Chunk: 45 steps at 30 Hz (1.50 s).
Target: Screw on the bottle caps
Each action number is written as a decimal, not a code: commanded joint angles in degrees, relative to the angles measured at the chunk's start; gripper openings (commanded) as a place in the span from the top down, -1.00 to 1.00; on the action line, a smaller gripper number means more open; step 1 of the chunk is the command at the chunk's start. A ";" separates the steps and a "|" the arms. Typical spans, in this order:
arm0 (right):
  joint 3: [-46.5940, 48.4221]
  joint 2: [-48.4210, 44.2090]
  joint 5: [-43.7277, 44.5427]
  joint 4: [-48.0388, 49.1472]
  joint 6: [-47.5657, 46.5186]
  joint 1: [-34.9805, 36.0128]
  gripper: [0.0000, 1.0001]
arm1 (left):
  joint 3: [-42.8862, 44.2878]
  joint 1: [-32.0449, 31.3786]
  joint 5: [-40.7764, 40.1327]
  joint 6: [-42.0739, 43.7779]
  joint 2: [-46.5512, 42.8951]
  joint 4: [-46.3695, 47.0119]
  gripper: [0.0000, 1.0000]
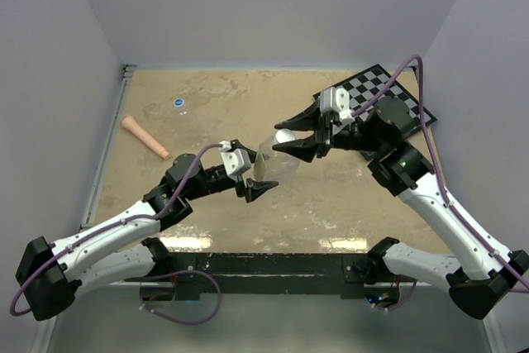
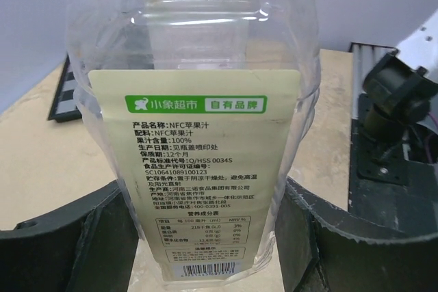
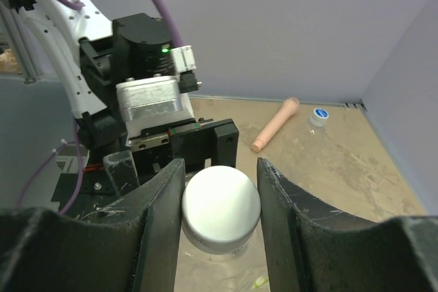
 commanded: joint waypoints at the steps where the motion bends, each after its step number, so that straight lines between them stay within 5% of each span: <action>1: 1.16 2.83 10.16 -2.14 1.94 -0.31 1.00 | 3.80 -6.49 -18.34 5.60 -1.88 4.73 1.00; 11: -0.95 4.24 26.15 -2.58 6.95 -0.22 1.00 | 4.41 -15.99 -44.72 5.60 2.94 11.41 1.00; 14: -1.30 3.54 26.00 -2.23 7.92 -0.13 1.00 | 5.64 -16.26 -44.75 5.34 4.27 8.52 1.00; 15: -1.04 2.93 25.55 -1.97 8.62 -0.22 1.00 | 5.90 -16.08 -43.44 5.07 4.27 6.94 1.00; 17: 0.27 1.70 24.85 -3.36 8.36 -0.22 0.24 | 6.87 -15.03 -41.42 4.37 4.27 1.86 1.00; 19: 2.03 0.20 23.53 -5.21 7.05 -0.22 -0.21 | 7.66 -11.44 -33.54 2.62 3.75 -3.68 1.00; 22: 3.61 -1.91 20.90 -7.58 4.94 -0.22 -0.44 | 6.88 -4.32 -22.10 1.03 1.90 -8.97 1.00; 31: 6.08 -4.82 10.61 -19.52 -8.15 -0.22 -0.63 | 11.53 1.58 -0.73 13.14 -1.62 -29.53 1.00; 45: 6.26 -9.30 6.83 -32.81 -23.28 -0.13 -0.54 | 14.43 3.26 6.75 18.69 -1.88 -36.49 1.00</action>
